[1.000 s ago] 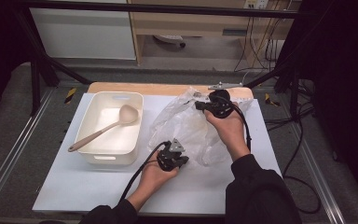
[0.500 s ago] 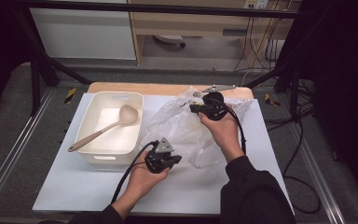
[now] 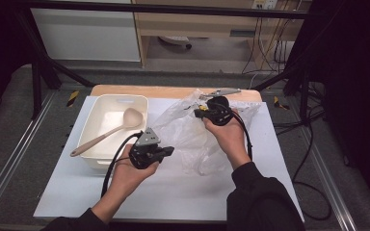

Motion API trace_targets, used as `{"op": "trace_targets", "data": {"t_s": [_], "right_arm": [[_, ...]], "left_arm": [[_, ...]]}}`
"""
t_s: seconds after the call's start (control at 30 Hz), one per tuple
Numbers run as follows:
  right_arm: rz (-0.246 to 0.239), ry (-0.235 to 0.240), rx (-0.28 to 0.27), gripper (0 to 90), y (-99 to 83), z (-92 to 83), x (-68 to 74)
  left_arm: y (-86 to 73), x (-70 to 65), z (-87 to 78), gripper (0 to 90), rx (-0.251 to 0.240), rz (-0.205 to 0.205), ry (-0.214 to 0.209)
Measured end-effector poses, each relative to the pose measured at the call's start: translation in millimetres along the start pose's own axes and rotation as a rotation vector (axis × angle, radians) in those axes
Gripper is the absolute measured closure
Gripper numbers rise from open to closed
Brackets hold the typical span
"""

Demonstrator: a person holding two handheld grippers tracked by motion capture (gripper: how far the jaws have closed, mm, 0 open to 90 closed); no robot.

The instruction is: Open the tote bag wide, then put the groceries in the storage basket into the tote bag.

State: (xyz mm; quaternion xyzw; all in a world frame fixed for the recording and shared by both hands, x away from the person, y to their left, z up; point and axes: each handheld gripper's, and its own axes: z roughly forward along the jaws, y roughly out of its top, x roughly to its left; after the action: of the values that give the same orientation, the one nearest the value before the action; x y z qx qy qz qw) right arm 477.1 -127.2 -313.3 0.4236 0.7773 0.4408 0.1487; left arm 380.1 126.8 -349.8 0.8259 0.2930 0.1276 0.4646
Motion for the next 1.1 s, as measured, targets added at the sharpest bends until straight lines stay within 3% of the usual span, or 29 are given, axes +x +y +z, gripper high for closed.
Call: {"op": "trace_targets", "data": {"t_s": [0.03, 0.07, 0.27, 0.4, 0.53, 0.7, 0.93, 1.1], "right_arm": [[-0.003, -0.001, 0.000, 90.0, -0.4, -0.7, -0.5], [-0.001, 0.001, -0.002, 90.0, -0.9, -1.2, -0.9], [0.007, -0.003, 0.003, 90.0, -4.4, -4.3, -5.3], [0.008, -0.006, 0.003, 90.0, -5.1, -4.3, -7.2], [0.010, -0.004, 0.005, 90.0, -5.2, -3.3, -6.7], [0.004, -0.003, 0.014, 90.0, -7.2, -0.9, -6.0], [0.001, 0.001, 0.018, 90.0, -9.4, -0.4, -5.8], [0.005, 0.000, 0.022, 90.0, -10.5, -1.7, -6.2]], "left_arm": [[1.1, 3.2, -2.8, 89.0, -0.006, -0.009, 0.011], [2.4, 6.3, -5.7, 79.1, -0.014, -0.017, 0.032], [11.0, 20.5, -25.7, 39.0, -0.061, -0.035, 0.115], [14.4, 34.4, -39.0, 22.0, -0.064, -0.045, 0.156], [15.1, 51.5, -52.0, 15.6, -0.072, -0.049, 0.160], [16.1, 70.6, -67.7, 10.4, -0.085, -0.063, 0.196], [10.9, 97.7, -82.8, 8.9, -0.081, -0.104, 0.214], [6.3, 113.3, -89.7, 8.9, -0.069, -0.113, 0.234]]}}
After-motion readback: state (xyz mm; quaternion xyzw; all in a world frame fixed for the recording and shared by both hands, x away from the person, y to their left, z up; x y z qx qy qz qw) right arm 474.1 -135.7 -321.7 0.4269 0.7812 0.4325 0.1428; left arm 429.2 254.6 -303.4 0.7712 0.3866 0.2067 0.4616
